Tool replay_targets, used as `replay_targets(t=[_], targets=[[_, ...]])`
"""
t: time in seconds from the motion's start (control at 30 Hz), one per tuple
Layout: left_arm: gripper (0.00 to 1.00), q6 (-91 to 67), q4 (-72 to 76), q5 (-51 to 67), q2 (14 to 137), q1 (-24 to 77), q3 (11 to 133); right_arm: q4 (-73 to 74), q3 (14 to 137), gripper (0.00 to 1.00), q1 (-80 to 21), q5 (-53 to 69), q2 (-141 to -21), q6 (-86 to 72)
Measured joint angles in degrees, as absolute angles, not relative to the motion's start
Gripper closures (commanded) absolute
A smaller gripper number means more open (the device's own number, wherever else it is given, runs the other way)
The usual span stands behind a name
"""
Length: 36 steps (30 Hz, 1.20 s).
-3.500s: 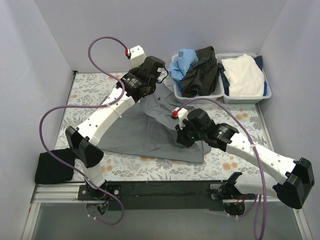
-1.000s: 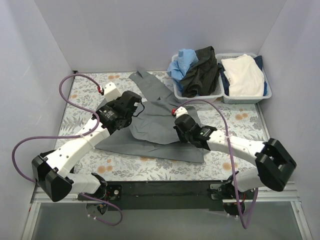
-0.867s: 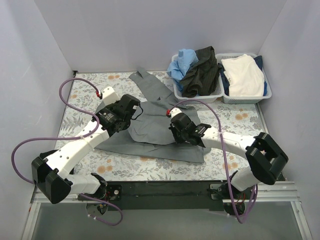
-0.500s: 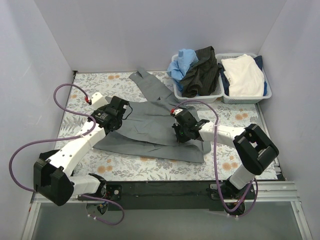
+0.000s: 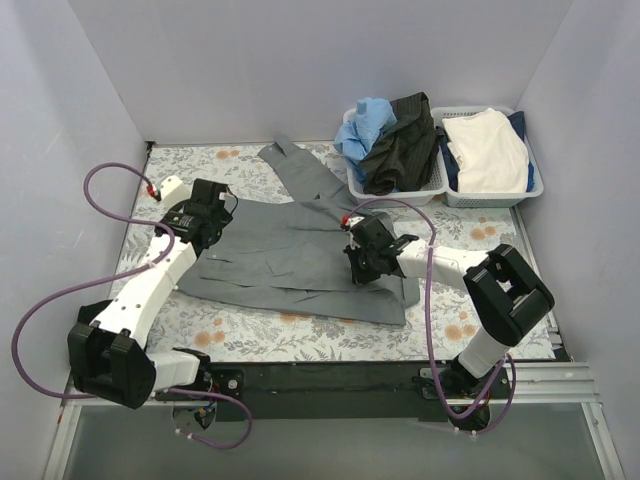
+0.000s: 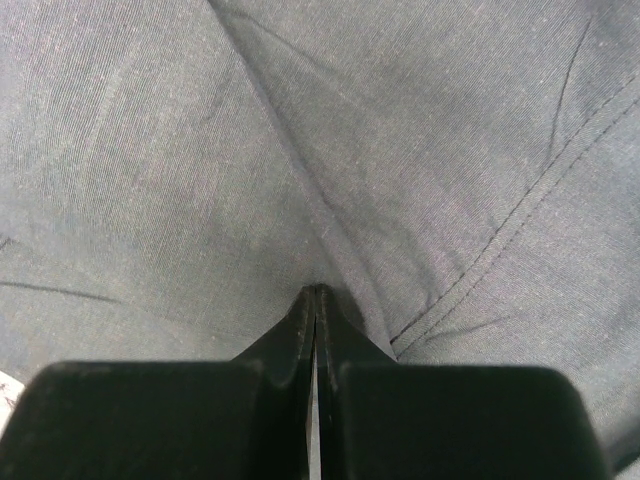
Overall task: Fold and stack the long sleeve shirts
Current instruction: Fold the shirt
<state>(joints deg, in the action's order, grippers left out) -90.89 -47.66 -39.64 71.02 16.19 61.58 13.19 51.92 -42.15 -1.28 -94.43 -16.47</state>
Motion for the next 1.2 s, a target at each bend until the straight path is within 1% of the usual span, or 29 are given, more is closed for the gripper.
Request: replay_targets(t=[0.17,0.33,0.37,0.4,0.43,0.47,0.53,0.57,0.6,0.73,0.83,0.97,1.1,1.2], targets=[[0.17,-82.35,-40.82,-30.04,78.02,16.16,70.24,16.80,48.93,0.99,-40.42,0.75,-90.83,-16.08],[0.18,-77.60,-34.37,-19.07,92.18,16.16,81.19,22.72,45.12,0.99,-39.16,5.58,-86.35,-15.92],[0.18,-77.14,-33.71,-17.54,95.48,16.19,83.50,23.79,44.42,0.97,-39.13,6.76,-85.52,-15.92],[0.19,-76.86,-33.34,-16.40,98.80,16.19,85.73,24.80,43.70,0.94,-39.16,7.81,-84.68,-15.92],[0.19,-76.75,-32.93,-15.59,101.93,16.21,87.59,26.06,43.16,0.88,-39.18,8.27,-83.85,-16.01],[0.19,-76.64,-32.93,-15.16,104.64,16.25,89.27,27.55,42.74,0.79,-39.18,8.12,-82.91,-16.05],[0.22,-76.03,-33.15,-15.22,109.30,16.27,91.70,31.29,42.68,0.71,-39.29,6.48,-80.86,-16.56],[0.23,-75.79,-33.56,-15.51,110.89,16.23,92.53,32.58,43.00,0.58,-39.33,5.43,-79.85,-16.73],[0.26,-75.31,-34.44,-16.08,112.77,16.19,93.69,34.15,43.92,0.57,-39.24,3.92,-78.56,-16.95],[0.30,-73.52,-37.47,-17.61,116.97,15.46,95.96,35.00,52.69,0.52,-36.56,-2.02,-75.20,-18.81],[0.33,-72.69,-39.09,-18.02,117.14,14.09,95.96,32.18,59.92,0.50,-32.36,-5.96,-77.36,-19.53],[0.35,-71.94,-38.98,-17.82,117.16,11.49,95.92,28.42,66.28,0.49,-27.57,-9.96,-86.39,-18.83],[0.37,-70.87,-37.36,-16.53,117.19,8.88,94.45,25.21,67.81,0.50,-25.52,-13.02,-95.81,-17.72],[0.39,-70.17,-36.67,-15.73,117.97,7.73,93.41,23.29,67.22,0.51,-24.95,-14.26,-98.50,-17.65]])
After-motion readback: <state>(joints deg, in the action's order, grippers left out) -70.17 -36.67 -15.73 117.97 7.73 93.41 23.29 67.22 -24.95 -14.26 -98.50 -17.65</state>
